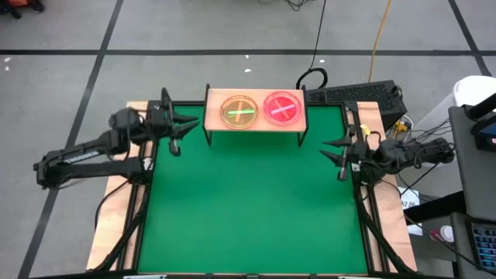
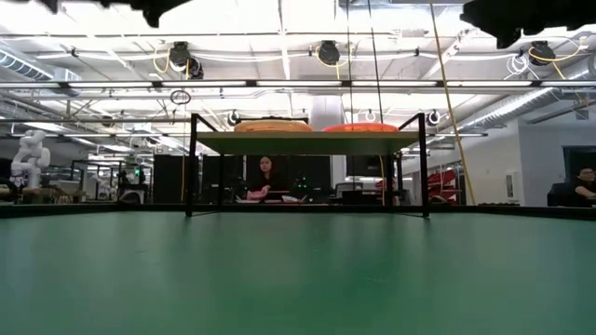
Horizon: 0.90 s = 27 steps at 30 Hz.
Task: Place and stack plates onto a shelf
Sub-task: Return to Home Position
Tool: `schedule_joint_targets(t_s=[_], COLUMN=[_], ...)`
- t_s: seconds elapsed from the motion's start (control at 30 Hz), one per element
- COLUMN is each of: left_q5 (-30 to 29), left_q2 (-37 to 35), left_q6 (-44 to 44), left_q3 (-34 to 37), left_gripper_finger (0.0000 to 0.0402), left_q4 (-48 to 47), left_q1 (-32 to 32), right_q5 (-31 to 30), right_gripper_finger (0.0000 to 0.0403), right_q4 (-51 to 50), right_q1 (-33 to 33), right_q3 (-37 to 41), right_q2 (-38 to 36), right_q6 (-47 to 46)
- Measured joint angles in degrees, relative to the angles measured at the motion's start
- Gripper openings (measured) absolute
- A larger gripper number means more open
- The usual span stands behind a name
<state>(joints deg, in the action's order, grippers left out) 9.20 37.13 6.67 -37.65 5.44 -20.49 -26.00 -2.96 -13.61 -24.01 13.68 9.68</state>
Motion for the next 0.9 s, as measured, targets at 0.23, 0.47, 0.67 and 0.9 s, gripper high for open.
schedule_joint_targets(t_s=[0.23,0.47,0.67,0.9], left_q5=[-0.2,-0.2,0.3,1.7], left_q2=[-5.2,-5.8,-5.7,-5.6], left_q6=[-3.9,-6.8,-9.8,-12.0], left_q3=[18.7,32.1,37.1,37.1], left_gripper_finger=[0.0076,0.0076,0.0076,0.0076], left_q4=[16.5,32.9,34.4,34.8], left_q1=[1.6,1.6,1.7,3.0], right_q5=[0.5,0.4,0.3,0.5], right_gripper_finger=[0.0121,0.0121,0.0121,0.0121], right_q4=[2.9,12.5,18.4,16.6], right_q1=[0.0,0.0,0.0,0.1], right_q3=[7.9,17.7,22.8,22.9], right_q2=[-7.6,-11.8,-12.2,-11.6], right_q6=[3.0,3.4,3.1,0.1])
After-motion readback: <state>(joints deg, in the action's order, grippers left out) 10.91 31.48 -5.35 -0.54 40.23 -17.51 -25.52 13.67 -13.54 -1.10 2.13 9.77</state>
